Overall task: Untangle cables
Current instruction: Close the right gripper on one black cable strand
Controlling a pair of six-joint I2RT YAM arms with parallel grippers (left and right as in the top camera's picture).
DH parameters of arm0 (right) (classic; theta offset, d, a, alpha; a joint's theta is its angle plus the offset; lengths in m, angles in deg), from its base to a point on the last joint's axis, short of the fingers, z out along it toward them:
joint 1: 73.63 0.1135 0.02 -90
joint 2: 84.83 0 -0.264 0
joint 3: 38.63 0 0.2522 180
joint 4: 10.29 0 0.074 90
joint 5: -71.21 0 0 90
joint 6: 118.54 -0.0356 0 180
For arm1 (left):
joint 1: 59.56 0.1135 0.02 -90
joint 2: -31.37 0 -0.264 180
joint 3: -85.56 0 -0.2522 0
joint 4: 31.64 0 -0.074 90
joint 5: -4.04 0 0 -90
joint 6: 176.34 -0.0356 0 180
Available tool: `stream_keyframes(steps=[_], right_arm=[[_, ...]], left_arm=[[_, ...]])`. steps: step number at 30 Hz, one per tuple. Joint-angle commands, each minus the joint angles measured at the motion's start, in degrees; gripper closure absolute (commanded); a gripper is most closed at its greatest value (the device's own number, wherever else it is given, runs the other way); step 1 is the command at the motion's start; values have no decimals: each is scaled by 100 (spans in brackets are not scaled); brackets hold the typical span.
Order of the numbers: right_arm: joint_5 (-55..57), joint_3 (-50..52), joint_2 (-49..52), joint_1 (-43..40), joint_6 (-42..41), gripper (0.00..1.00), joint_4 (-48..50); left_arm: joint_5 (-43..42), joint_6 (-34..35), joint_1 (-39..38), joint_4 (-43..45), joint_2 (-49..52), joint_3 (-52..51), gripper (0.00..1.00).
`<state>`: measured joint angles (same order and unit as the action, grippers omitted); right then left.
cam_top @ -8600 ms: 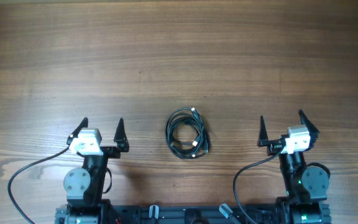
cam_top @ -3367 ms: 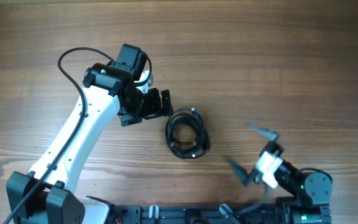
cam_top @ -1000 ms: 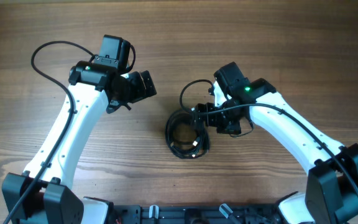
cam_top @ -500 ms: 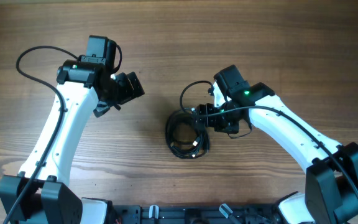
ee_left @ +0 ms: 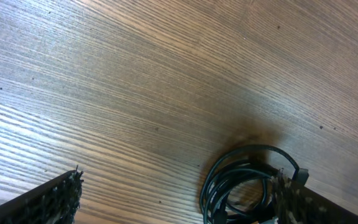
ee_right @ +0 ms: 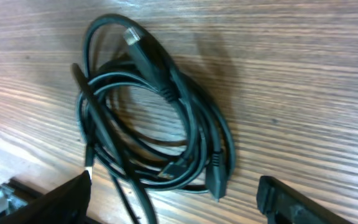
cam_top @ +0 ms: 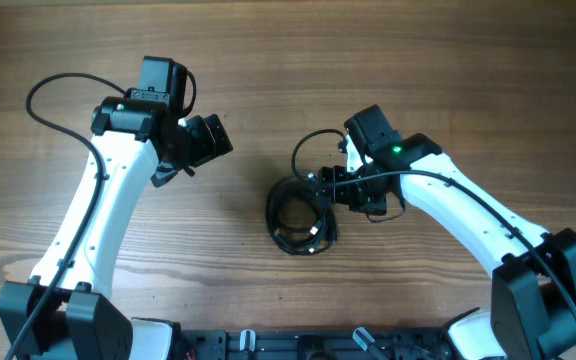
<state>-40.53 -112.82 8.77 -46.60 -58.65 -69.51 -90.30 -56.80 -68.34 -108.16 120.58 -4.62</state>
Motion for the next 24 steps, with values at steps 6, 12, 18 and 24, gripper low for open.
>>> stream_keyframes(steps=[6, 12, 18, 24], right_arm=[[-382, 17, 70, 136, 201, 44, 120], [-269, 168, 72, 422, 160, 49, 155], [-201, 286, 70, 420, 146, 69, 326], [-210, 286, 70, 420, 136, 82, 551]], left_arm=[[-7, 94, 15, 20, 17, -15, 0], [-4, 92, 15, 15, 17, -15, 0], [-4, 94, 15, 17, 17, -15, 0], [-4, 94, 15, 20, 17, -15, 0]])
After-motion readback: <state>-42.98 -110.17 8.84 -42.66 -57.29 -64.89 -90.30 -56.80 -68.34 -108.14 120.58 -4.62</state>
